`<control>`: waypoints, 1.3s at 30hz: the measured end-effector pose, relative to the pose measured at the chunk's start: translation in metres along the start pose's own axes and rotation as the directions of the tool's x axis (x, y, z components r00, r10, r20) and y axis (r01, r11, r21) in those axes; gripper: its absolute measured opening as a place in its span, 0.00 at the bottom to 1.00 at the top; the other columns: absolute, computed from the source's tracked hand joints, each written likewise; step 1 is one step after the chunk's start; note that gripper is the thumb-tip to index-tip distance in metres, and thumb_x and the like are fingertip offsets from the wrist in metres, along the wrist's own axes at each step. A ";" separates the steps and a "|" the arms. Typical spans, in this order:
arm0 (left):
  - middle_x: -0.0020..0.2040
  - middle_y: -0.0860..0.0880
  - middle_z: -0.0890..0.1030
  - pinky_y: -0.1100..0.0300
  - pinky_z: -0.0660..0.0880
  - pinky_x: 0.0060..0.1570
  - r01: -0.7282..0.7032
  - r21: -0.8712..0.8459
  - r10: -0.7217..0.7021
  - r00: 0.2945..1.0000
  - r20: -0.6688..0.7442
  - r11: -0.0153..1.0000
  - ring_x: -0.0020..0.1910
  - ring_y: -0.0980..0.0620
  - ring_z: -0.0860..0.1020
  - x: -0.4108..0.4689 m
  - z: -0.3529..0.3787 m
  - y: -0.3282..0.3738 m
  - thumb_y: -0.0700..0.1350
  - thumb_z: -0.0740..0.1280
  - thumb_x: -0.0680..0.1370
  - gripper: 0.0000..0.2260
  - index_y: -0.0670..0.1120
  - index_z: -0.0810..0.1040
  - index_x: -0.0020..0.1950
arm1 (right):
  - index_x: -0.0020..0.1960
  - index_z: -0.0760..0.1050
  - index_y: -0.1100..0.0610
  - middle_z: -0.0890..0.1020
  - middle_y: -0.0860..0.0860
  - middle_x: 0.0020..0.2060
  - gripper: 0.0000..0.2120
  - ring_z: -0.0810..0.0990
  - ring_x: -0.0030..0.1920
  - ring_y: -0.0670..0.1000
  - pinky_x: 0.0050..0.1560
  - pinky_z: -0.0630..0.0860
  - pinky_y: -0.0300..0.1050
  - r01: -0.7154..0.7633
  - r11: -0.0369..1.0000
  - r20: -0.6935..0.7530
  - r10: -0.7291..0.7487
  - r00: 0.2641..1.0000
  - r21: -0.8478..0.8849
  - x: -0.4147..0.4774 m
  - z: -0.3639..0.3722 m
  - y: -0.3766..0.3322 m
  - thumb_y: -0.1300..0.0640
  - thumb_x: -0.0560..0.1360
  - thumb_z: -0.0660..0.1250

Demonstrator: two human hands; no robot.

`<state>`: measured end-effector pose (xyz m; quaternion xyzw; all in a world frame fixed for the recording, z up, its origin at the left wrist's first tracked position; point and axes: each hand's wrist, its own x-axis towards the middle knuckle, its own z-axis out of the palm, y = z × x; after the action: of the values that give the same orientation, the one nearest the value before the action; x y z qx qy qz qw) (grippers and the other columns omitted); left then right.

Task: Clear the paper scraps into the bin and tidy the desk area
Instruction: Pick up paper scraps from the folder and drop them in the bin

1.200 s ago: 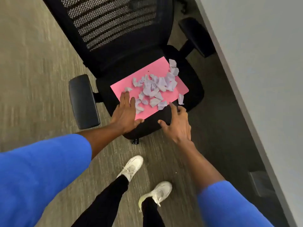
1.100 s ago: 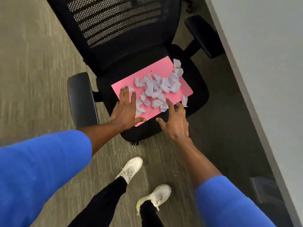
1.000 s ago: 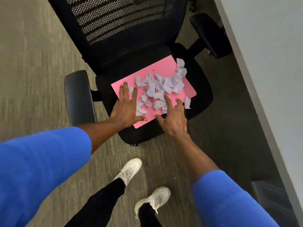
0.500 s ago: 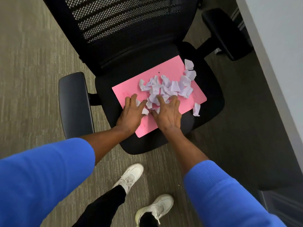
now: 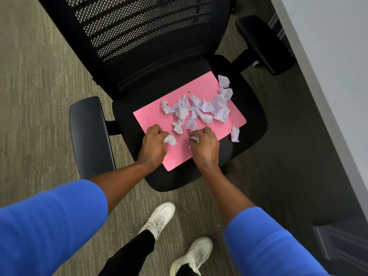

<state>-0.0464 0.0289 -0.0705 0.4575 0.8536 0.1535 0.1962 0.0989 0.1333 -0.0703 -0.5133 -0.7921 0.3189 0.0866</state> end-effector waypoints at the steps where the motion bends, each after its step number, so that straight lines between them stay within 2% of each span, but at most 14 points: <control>1: 0.56 0.41 0.78 0.48 0.77 0.60 0.011 -0.021 -0.011 1.000 -0.005 1.000 0.59 0.42 0.76 -0.004 0.000 0.000 0.32 0.68 0.78 0.15 0.39 0.85 0.64 | 0.61 0.86 0.56 0.80 0.54 0.52 0.12 0.79 0.53 0.57 0.53 0.81 0.55 -0.001 1.000 -0.013 0.002 1.000 0.014 -0.004 -0.004 0.001 0.60 0.79 0.71; 6: 0.54 0.42 0.79 0.50 0.78 0.59 0.097 -0.129 -0.105 0.993 -0.050 0.987 0.56 0.42 0.78 -0.033 0.006 0.008 0.31 0.70 0.77 0.17 0.39 0.85 0.65 | 0.59 0.87 0.56 0.82 0.52 0.51 0.11 0.80 0.52 0.53 0.54 0.81 0.55 0.007 0.995 -0.074 0.000 0.997 0.100 -0.027 -0.026 0.007 0.61 0.78 0.72; 10: 0.54 0.41 0.80 0.48 0.79 0.58 0.135 -0.178 -0.145 0.988 -0.044 0.975 0.55 0.41 0.80 -0.063 0.013 0.024 0.31 0.70 0.77 0.15 0.39 0.87 0.62 | 0.57 0.87 0.57 0.84 0.52 0.50 0.11 0.81 0.53 0.53 0.54 0.81 0.53 0.030 0.988 -0.123 -0.012 0.992 0.150 -0.049 -0.039 0.010 0.62 0.76 0.73; 13: 0.54 0.41 0.81 0.49 0.78 0.59 0.139 -0.207 -0.144 0.990 -0.007 0.968 0.55 0.41 0.80 -0.087 0.019 0.040 0.31 0.69 0.76 0.15 0.41 0.88 0.60 | 0.56 0.88 0.55 0.84 0.50 0.49 0.10 0.82 0.52 0.53 0.52 0.79 0.46 0.023 0.989 -0.153 0.000 0.988 0.149 -0.072 -0.048 0.018 0.61 0.75 0.75; 16: 0.54 0.41 0.80 0.46 0.78 0.61 0.110 -0.225 -0.098 0.993 0.064 0.968 0.56 0.41 0.80 -0.107 0.027 0.058 0.32 0.69 0.77 0.15 0.41 0.87 0.61 | 0.54 0.88 0.52 0.82 0.49 0.46 0.11 0.81 0.49 0.51 0.48 0.72 0.38 -0.029 0.990 -0.191 0.056 0.980 0.138 -0.107 -0.055 0.037 0.61 0.74 0.76; 18: 0.55 0.41 0.80 0.46 0.78 0.61 0.080 -0.200 -0.058 0.992 0.111 0.977 0.56 0.40 0.80 -0.117 0.037 0.069 0.32 0.70 0.77 0.16 0.40 0.86 0.63 | 0.53 0.88 0.51 0.82 0.48 0.45 0.10 0.82 0.49 0.52 0.49 0.74 0.40 -0.087 0.986 -0.189 0.113 0.975 0.143 -0.137 -0.059 0.055 0.61 0.73 0.77; 21: 0.53 0.42 0.79 0.49 0.77 0.59 0.006 -0.153 0.020 0.986 0.168 0.988 0.55 0.41 0.79 -0.132 0.055 0.089 0.31 0.71 0.75 0.17 0.40 0.86 0.62 | 0.53 0.89 0.52 0.83 0.49 0.45 0.10 0.83 0.49 0.53 0.51 0.81 0.50 -0.184 0.967 -0.166 0.213 0.963 0.176 -0.186 -0.067 0.091 0.61 0.73 0.78; 24: 0.54 0.41 0.81 0.47 0.77 0.60 -0.045 -0.113 0.072 0.966 0.248 0.993 0.56 0.39 0.81 -0.143 0.076 0.114 0.33 0.70 0.75 0.16 0.40 0.86 0.62 | 0.54 0.88 0.51 0.83 0.49 0.45 0.12 0.83 0.49 0.51 0.52 0.81 0.53 -0.300 0.934 -0.146 0.330 0.933 0.194 -0.233 -0.075 0.129 0.62 0.73 0.77; 26: 0.55 0.41 0.83 0.48 0.77 0.60 -0.097 -0.082 0.119 0.939 0.323 0.992 0.56 0.38 0.82 -0.154 0.096 0.134 0.35 0.71 0.75 0.15 0.42 0.87 0.62 | 0.54 0.89 0.51 0.83 0.49 0.46 0.12 0.83 0.48 0.51 0.52 0.81 0.53 -0.384 0.901 -0.141 0.415 0.899 0.202 -0.260 -0.078 0.154 0.63 0.73 0.77; 29: 0.59 0.43 0.84 0.52 0.74 0.64 -0.178 -0.054 0.183 0.871 0.456 0.983 0.60 0.40 0.83 -0.176 0.134 0.166 0.40 0.71 0.78 0.15 0.45 0.86 0.65 | 0.54 0.89 0.51 0.84 0.49 0.47 0.13 0.83 0.48 0.50 0.54 0.82 0.50 -0.489 0.837 -0.158 0.533 0.832 0.247 -0.295 -0.080 0.192 0.63 0.73 0.76; 32: 0.64 0.42 0.84 0.51 0.72 0.68 -0.234 -0.031 0.208 0.786 0.582 0.972 0.65 0.40 0.81 -0.204 0.182 0.198 0.42 0.69 0.80 0.16 0.44 0.83 0.68 | 0.56 0.89 0.51 0.89 0.54 0.50 0.12 0.86 0.51 0.54 0.56 0.79 0.43 -0.615 0.744 -0.141 0.660 0.738 0.261 -0.325 -0.076 0.235 0.61 0.75 0.75; 35: 0.66 0.42 0.84 0.50 0.72 0.71 -0.244 -0.034 0.204 0.716 0.668 0.969 0.68 0.40 0.80 -0.237 0.229 0.226 0.40 0.67 0.81 0.16 0.44 0.83 0.68 | 0.59 0.87 0.53 0.89 0.54 0.55 0.12 0.87 0.56 0.54 0.57 0.75 0.37 -0.691 0.658 -0.099 0.741 0.664 0.298 -0.356 -0.073 0.281 0.60 0.78 0.73; 37: 0.66 0.43 0.85 0.50 0.71 0.72 -0.225 -0.065 0.203 0.671 0.713 0.972 0.69 0.41 0.80 -0.257 0.260 0.241 0.39 0.66 0.81 0.16 0.44 0.84 0.66 | 0.61 0.87 0.52 0.87 0.55 0.60 0.11 0.85 0.60 0.56 0.61 0.75 0.40 -0.704 0.663 -0.113 0.743 0.659 0.253 -0.373 -0.070 0.314 0.58 0.80 0.71; 39: 0.69 0.43 0.84 0.54 0.71 0.72 -0.215 -0.077 0.197 0.624 0.756 0.974 0.70 0.43 0.80 -0.275 0.288 0.257 0.42 0.65 0.83 0.16 0.44 0.84 0.68 | 0.60 0.87 0.50 0.87 0.55 0.61 0.11 0.85 0.60 0.58 0.60 0.76 0.46 -0.751 0.636 -0.136 0.771 0.622 0.176 -0.388 -0.071 0.345 0.53 0.80 0.72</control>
<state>0.4143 -0.0414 -0.1559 0.5760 0.6362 -0.0395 0.5117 0.5707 -0.0808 -0.1461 -0.8241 -0.4699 0.3127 0.0478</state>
